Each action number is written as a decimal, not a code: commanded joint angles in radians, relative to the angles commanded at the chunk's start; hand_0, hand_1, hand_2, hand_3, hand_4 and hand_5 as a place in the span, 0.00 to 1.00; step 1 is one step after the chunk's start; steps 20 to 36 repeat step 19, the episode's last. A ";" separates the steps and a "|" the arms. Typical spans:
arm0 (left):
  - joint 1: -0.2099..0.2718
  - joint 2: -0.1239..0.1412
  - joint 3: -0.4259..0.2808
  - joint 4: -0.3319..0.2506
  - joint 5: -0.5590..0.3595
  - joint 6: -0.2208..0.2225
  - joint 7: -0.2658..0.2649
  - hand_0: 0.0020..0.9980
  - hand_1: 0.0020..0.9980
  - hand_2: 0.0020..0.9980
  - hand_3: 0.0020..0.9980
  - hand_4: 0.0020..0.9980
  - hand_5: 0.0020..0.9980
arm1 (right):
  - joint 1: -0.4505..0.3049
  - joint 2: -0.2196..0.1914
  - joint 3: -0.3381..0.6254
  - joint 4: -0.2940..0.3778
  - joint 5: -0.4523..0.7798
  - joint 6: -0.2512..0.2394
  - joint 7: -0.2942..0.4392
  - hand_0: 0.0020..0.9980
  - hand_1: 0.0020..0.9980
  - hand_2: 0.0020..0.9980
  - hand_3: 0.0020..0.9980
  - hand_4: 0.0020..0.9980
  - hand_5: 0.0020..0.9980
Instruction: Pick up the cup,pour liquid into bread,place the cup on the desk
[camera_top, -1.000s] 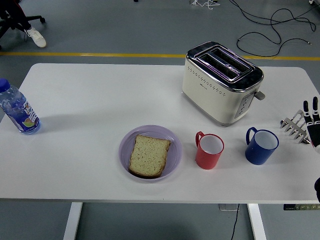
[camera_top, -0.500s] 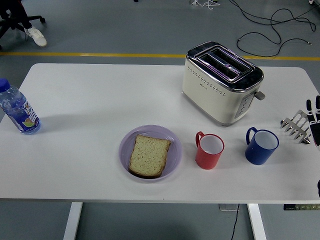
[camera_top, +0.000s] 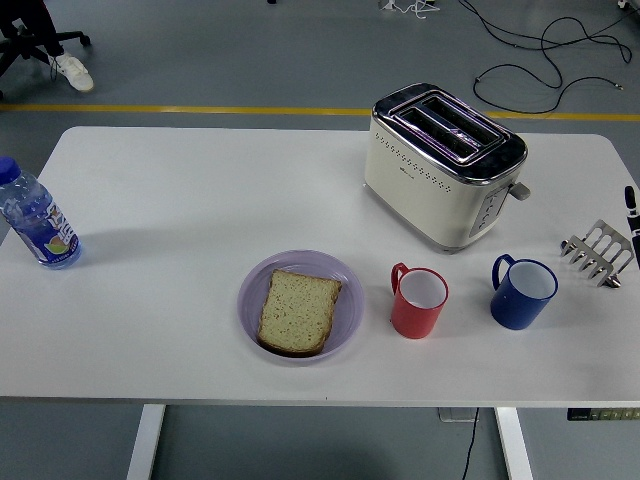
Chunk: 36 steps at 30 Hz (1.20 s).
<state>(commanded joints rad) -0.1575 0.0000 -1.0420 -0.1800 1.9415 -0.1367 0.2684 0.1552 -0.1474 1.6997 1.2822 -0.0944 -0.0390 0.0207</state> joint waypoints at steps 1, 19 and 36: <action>-0.003 0.000 -0.003 0.000 0.003 0.001 -0.001 0.65 0.69 0.70 0.59 0.29 0.90 | 0.001 0.001 0.005 0.004 -0.003 0.000 -0.001 0.61 0.56 0.63 0.59 0.55 0.03; -0.012 0.000 -0.043 0.000 0.023 0.010 -0.001 0.65 0.69 0.70 0.59 0.29 0.90 | 0.001 -0.004 -0.014 0.044 -0.006 -0.024 0.000 0.61 0.56 0.63 0.59 0.55 0.03; -0.012 0.000 -0.043 0.000 0.023 0.010 -0.001 0.65 0.69 0.70 0.59 0.29 0.90 | 0.001 -0.004 -0.014 0.044 -0.006 -0.024 0.000 0.61 0.56 0.63 0.59 0.55 0.03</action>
